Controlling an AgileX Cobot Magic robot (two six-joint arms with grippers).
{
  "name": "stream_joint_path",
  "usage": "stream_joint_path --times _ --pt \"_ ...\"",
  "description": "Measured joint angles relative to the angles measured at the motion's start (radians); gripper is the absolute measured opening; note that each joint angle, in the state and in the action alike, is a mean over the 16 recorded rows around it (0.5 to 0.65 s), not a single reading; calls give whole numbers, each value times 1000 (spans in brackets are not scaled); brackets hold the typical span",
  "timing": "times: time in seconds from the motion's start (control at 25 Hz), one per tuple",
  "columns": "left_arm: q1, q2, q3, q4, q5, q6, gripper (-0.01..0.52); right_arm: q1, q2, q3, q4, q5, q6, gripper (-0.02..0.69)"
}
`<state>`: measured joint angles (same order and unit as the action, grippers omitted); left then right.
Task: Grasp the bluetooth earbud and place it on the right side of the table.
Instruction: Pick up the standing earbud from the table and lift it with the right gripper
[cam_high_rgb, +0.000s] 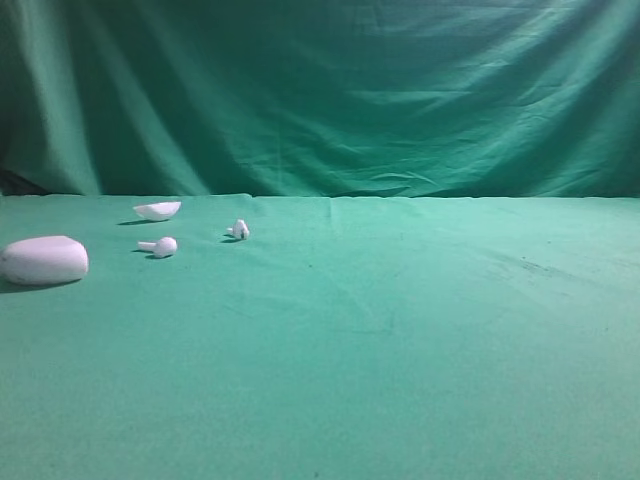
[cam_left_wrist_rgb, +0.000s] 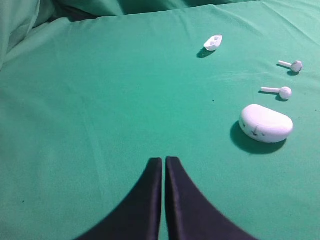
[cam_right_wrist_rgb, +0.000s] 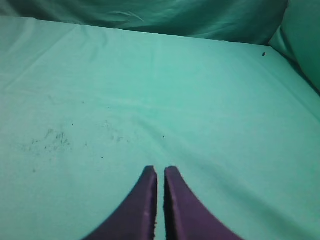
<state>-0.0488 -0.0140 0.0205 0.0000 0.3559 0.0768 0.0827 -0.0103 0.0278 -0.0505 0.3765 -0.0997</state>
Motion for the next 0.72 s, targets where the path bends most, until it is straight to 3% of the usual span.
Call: stream_joint_path --times 0.72 --pt "0 0 0 0 0 0 0 0 0 1 7 -25 3 47"
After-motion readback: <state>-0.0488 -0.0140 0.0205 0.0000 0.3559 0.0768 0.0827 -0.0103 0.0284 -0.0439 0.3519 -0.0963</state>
